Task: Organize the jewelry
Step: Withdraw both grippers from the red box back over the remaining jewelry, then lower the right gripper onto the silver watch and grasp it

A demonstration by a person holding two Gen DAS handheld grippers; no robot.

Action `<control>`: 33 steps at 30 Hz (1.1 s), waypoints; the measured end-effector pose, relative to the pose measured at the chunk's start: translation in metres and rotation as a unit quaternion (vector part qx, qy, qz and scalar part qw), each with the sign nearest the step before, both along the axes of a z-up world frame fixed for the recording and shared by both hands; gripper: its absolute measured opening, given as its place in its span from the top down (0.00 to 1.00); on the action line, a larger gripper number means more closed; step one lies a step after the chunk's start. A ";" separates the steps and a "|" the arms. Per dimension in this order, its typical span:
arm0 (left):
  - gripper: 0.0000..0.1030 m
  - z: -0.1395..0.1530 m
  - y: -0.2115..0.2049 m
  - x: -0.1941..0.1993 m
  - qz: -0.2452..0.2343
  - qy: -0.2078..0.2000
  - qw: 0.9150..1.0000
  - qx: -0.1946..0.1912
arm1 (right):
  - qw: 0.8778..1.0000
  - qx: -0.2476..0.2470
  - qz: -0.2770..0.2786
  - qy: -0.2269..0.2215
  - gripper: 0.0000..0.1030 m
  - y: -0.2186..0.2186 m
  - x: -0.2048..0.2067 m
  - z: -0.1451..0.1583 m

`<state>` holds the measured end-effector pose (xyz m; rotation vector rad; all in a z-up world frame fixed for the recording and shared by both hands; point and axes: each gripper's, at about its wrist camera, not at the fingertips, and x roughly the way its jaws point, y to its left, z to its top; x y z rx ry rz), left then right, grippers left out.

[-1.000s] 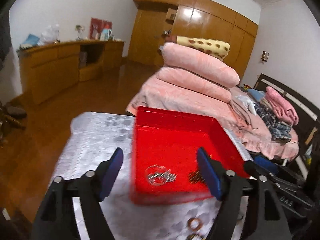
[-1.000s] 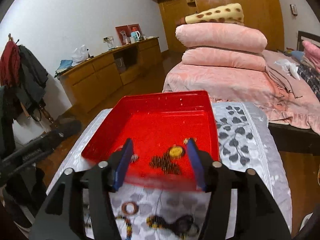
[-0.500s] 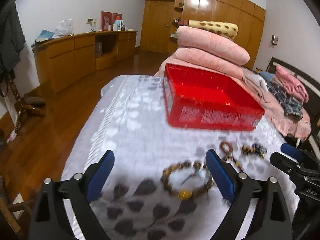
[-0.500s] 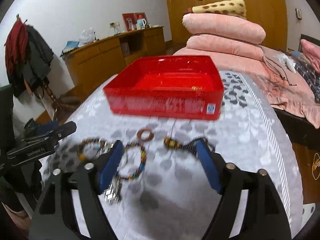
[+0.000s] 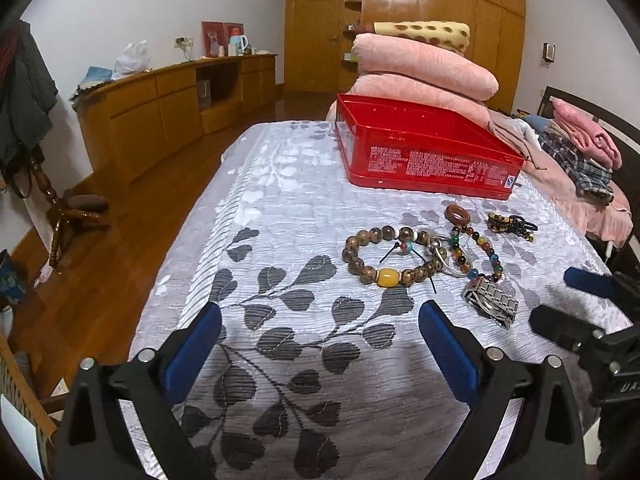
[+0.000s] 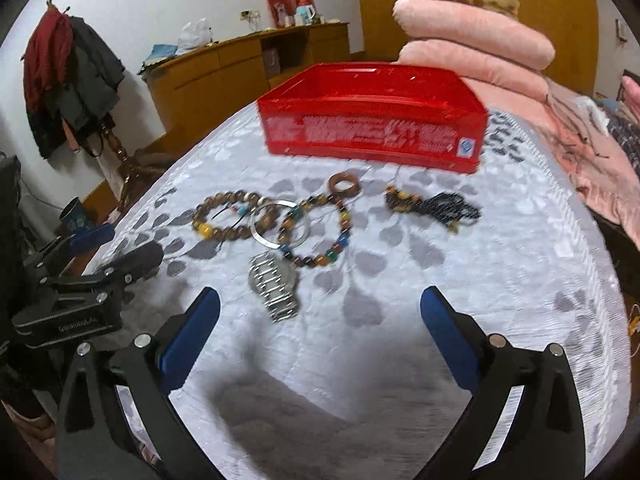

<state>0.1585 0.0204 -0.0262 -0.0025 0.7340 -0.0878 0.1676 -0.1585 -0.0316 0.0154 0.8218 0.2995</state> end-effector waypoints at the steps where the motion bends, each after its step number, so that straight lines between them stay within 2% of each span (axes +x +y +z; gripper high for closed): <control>1: 0.06 0.000 0.000 0.000 0.000 0.000 1.000 0.001 | 1.000 0.003 0.000 0.003 0.06 0.001 0.000 -0.001; 5: 0.06 -0.001 0.001 0.000 -0.002 0.000 1.000 0.002 | 1.000 0.002 0.001 0.004 0.09 0.006 0.002 -0.004; 8: 0.06 -0.003 0.003 0.001 0.001 0.005 1.000 0.002 | 1.000 -0.005 0.010 0.010 0.32 0.011 0.004 -0.007; 10: 0.06 -0.004 0.004 0.002 0.002 0.008 1.000 -0.002 | 1.000 -0.003 0.015 0.022 0.35 0.014 0.007 -0.011; 15: 0.06 -0.005 0.009 0.004 0.006 0.008 1.000 -0.008 | 0.999 -0.010 0.026 0.032 0.52 0.024 0.012 -0.017; 22: 0.06 -0.007 0.011 0.008 0.004 0.011 1.000 -0.016 | 0.999 -0.019 0.031 0.030 0.54 0.034 0.020 -0.017; 26: 0.06 -0.006 0.011 0.010 0.002 0.009 1.000 -0.020 | 0.998 -0.039 0.034 0.021 0.70 0.042 0.022 -0.018; 33: 0.06 -0.005 0.003 0.019 -0.013 0.017 0.999 -0.028 | 0.999 -0.033 0.030 0.022 0.70 0.036 0.019 -0.014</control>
